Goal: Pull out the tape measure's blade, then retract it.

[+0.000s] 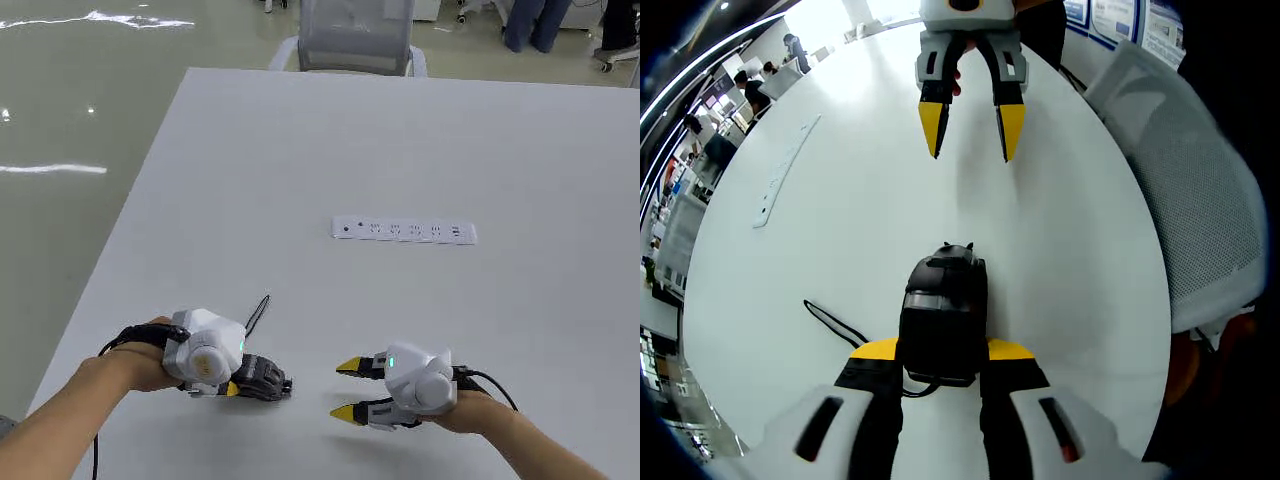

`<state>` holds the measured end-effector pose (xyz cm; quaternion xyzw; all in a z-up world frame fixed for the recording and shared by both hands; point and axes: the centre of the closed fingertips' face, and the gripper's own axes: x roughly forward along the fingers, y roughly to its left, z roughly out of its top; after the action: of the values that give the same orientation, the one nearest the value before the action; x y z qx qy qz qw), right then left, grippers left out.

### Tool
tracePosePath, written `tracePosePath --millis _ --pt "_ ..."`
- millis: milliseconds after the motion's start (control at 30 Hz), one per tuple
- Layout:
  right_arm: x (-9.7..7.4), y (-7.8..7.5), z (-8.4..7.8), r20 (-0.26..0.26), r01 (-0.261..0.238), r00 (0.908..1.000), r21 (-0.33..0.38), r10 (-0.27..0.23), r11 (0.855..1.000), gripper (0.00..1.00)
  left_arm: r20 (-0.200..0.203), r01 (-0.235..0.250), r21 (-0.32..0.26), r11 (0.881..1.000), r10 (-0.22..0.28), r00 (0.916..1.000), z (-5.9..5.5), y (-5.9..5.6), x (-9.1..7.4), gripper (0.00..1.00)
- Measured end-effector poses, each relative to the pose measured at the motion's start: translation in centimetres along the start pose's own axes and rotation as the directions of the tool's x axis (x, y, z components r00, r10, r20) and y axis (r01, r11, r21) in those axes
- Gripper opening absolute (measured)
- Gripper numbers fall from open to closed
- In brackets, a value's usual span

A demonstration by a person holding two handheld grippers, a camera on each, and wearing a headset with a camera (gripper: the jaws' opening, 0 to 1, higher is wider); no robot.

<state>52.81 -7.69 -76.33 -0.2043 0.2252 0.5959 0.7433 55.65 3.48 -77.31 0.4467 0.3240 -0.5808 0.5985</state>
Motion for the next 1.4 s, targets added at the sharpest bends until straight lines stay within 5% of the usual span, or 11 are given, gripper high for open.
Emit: tracePosePath --millis 600,867,1400 --pt "5.1 -0.9 1.0 -0.005 -0.011 0.9999 0.031 0.012 0.999 0.29 0.029 -0.008 -0.026 1.0 0.008 0.9995 -0.1 0.1 -0.1 0.24" --pt "7.2 -0.4 0.5 -0.046 -0.044 0.998 0.003 0.044 0.999 0.26 0.037 -0.009 -0.036 0.999 0.011 0.9993 -0.1 0.1 -0.1 0.24" --pt "8.6 -0.6 0.1 -0.102 -0.076 0.9922 -0.041 0.071 0.996 0.16 0.055 -0.015 -0.057 0.998 0.018 0.9983 -0.3 0.2 -0.2 0.24"
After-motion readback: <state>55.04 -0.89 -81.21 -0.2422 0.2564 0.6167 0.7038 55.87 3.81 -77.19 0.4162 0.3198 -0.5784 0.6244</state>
